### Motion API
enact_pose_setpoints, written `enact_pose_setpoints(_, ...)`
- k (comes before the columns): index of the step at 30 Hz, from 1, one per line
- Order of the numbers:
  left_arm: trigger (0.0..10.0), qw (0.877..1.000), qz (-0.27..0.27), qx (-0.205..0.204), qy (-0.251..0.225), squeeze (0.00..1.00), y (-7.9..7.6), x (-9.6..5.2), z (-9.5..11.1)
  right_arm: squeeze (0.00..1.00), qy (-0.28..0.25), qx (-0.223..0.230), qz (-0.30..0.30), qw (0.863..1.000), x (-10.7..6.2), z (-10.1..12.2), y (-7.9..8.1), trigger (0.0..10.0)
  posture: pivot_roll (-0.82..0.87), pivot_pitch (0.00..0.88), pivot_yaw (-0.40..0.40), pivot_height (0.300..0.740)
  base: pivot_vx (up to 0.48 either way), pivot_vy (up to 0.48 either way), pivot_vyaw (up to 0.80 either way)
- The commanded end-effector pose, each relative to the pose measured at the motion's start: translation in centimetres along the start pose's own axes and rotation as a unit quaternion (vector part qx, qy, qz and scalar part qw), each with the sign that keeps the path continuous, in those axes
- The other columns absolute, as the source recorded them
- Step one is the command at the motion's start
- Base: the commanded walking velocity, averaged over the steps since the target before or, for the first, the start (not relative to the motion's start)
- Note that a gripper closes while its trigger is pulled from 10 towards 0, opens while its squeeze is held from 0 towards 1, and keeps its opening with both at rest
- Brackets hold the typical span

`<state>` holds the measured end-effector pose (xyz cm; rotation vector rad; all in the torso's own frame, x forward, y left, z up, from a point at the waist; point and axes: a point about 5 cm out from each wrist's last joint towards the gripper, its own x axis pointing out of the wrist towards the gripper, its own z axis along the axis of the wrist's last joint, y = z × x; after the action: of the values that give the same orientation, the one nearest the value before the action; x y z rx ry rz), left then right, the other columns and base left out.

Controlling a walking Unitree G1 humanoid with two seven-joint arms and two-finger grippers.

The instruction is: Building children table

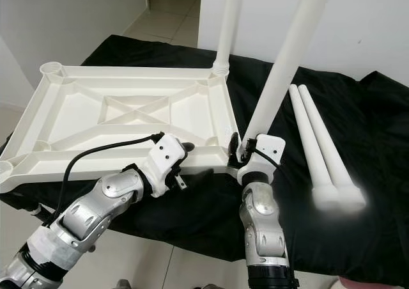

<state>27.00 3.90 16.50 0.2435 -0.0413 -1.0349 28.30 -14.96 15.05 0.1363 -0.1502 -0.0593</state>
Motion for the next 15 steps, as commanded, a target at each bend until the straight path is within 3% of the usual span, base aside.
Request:
enact_pose_setpoints(1,10.0,0.998,-0.057,0.011,0.001,0.0,-0.6,0.1,0.0,1.0,-0.009,0.0,0.011,1.0,-0.2,0.1,-0.4,10.0,0.01,0.044,-0.057,0.74,0.0,0.0,0.0)
enact_pose_setpoints(7,10.0,0.998,-0.06,0.009,0.002,0.0,-0.6,0.2,0.0,0.96,-0.012,-0.012,0.085,0.996,-0.1,0.1,-1.4,10.0,0.01,0.037,-0.058,0.74,0.0,0.0,0.0)
enact_pose_setpoints(8,10.0,0.998,-0.06,0.01,0.002,0.0,-0.6,0.2,0.0,0.6,-0.01,-0.015,0.103,0.994,0.0,0.1,-1.7,10.0,0.01,0.036,-0.058,0.74,0.0,0.0,0.0)
enact_pose_setpoints(9,10.0,0.998,-0.062,0.009,0.003,0.0,-0.6,0.2,0.0,0.0,-0.01,-0.019,0.129,0.991,0.2,0.1,-2.0,10.0,0.0,0.033,-0.057,0.74,0.0,0.0,0.0)
enact_pose_setpoints(15,10.0,0.998,-0.069,0.005,0.005,0.0,-0.8,0.3,-0.1,0.0,-0.007,-0.036,0.201,0.979,0.7,0.1,-2.2,10.0,0.01,0.027,-0.055,0.74,0.0,0.0,0.0)
